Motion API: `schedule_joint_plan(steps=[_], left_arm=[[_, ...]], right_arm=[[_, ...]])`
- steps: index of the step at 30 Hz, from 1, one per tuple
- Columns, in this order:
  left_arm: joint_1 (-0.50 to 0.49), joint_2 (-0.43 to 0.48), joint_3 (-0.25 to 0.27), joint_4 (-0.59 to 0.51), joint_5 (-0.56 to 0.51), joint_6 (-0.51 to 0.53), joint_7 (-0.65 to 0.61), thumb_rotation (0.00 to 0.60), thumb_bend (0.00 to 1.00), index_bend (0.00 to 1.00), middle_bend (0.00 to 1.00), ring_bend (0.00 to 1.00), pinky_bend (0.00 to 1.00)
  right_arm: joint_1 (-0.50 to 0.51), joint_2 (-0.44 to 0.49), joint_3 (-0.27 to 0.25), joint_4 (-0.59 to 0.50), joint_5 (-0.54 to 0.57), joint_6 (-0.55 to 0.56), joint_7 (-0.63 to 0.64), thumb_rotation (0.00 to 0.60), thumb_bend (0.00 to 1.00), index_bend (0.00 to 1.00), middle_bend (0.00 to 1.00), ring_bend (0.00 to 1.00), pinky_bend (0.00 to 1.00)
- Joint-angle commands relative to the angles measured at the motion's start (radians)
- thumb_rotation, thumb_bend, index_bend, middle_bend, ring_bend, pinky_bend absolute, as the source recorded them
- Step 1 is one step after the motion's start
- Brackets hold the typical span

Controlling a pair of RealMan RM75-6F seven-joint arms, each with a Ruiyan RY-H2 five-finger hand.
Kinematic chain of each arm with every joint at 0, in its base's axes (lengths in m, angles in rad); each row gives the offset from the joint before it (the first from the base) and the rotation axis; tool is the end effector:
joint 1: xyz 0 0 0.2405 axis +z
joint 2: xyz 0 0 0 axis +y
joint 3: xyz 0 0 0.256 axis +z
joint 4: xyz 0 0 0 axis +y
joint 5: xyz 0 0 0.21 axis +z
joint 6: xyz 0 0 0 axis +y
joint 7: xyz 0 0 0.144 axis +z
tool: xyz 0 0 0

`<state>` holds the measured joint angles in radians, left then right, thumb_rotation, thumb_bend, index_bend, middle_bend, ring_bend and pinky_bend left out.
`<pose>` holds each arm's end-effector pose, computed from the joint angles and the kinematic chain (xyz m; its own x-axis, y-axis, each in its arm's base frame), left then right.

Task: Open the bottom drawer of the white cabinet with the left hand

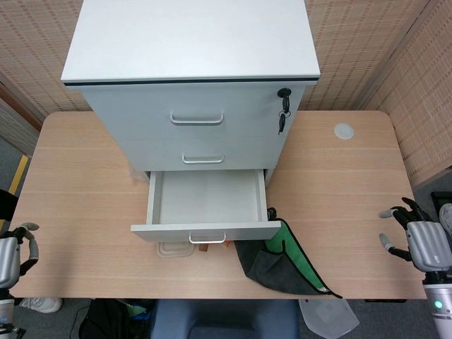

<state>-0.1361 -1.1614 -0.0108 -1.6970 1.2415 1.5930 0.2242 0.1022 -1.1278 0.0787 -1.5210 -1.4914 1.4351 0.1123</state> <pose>-0.3148 0.1829 0.1582 0.4823 -0.0250 0.8756 0.8595 0.2064 -0.4676 -0.3266 -0.1941 0.1642 0.3638 -0.0099 0.9314 -0.9315 -0.0063 0.3637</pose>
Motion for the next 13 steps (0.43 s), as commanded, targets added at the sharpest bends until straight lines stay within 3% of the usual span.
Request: schedule_joint_plan(steps=[1, 6, 8, 13], left_arm=[[0.010, 0.007, 0.007, 0.005, -0.001, -0.015, -0.006, 0.600, 0.38, 0.27, 0.40, 0.39, 0.45], [0.026, 0.008, 0.012, 0.019, 0.012, -0.036, -0.024, 0.600, 0.21, 0.24, 0.36, 0.36, 0.40], [0.031, 0.009, 0.013, 0.019, 0.015, -0.046, -0.032, 0.600, 0.15, 0.21, 0.30, 0.31, 0.36], [0.042, -0.004, 0.015, 0.047, 0.057, -0.039, -0.039, 0.600, 0.13, 0.19, 0.24, 0.25, 0.32]], right_arm=[[0.000, 0.001, -0.001, -0.002, -0.002, 0.001, 0.000, 0.600, 0.27, 0.38, 0.34, 0.24, 0.29], [0.000, 0.005, -0.003, -0.009, -0.005, 0.004, -0.002, 0.600, 0.27, 0.38, 0.34, 0.24, 0.29], [-0.001, 0.007, -0.005, -0.012, -0.008, 0.006, -0.002, 0.600, 0.27, 0.38, 0.34, 0.24, 0.29], [-0.004, 0.007, -0.007, -0.015, -0.009, 0.011, -0.003, 0.600, 0.27, 0.38, 0.34, 0.24, 0.29]])
